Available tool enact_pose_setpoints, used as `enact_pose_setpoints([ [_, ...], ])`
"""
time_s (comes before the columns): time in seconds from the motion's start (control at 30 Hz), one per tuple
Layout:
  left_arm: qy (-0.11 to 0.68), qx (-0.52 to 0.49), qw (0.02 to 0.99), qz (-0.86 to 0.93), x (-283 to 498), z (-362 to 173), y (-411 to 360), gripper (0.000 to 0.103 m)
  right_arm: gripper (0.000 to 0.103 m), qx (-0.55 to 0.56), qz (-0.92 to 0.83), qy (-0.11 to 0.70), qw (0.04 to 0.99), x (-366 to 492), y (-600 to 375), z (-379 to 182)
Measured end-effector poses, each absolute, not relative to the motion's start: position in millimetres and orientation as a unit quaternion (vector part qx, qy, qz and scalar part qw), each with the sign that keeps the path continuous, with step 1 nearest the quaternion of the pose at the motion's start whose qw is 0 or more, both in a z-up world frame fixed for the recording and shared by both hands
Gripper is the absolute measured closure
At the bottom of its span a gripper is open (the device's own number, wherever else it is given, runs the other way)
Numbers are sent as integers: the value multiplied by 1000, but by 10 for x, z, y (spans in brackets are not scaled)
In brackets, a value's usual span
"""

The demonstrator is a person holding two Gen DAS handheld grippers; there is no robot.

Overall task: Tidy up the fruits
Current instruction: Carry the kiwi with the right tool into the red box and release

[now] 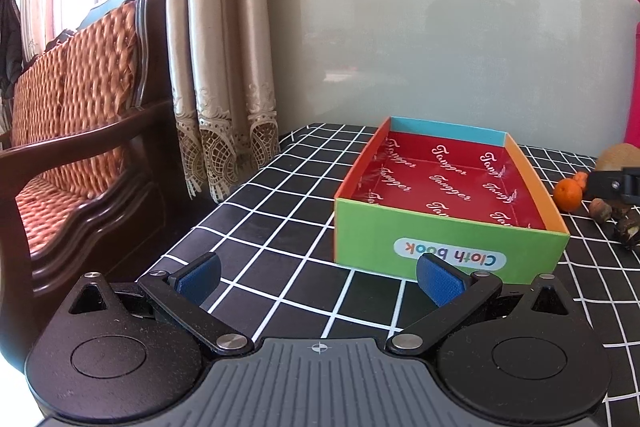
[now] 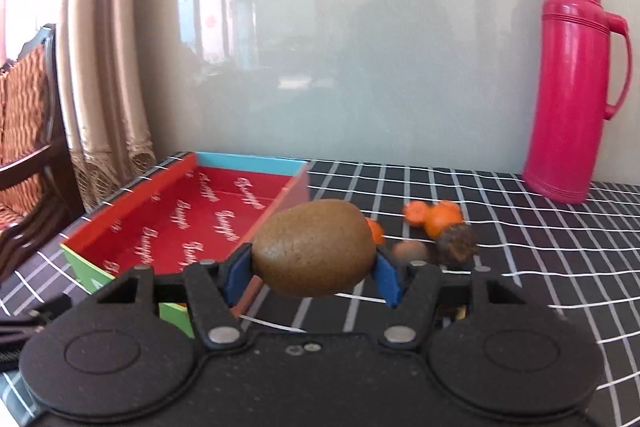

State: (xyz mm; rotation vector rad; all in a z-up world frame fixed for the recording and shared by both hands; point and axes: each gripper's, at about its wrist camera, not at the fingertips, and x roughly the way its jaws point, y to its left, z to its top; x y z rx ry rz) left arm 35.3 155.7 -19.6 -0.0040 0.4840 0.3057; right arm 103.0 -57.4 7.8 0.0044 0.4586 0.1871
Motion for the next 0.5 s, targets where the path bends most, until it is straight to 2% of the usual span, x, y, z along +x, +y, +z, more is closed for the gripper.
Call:
enact_pose_setpoints([
  [0.5, 245, -14, 951, 189, 279, -267, 1963, 0, 42, -10, 140, 214, 967, 1085, 19, -5],
])
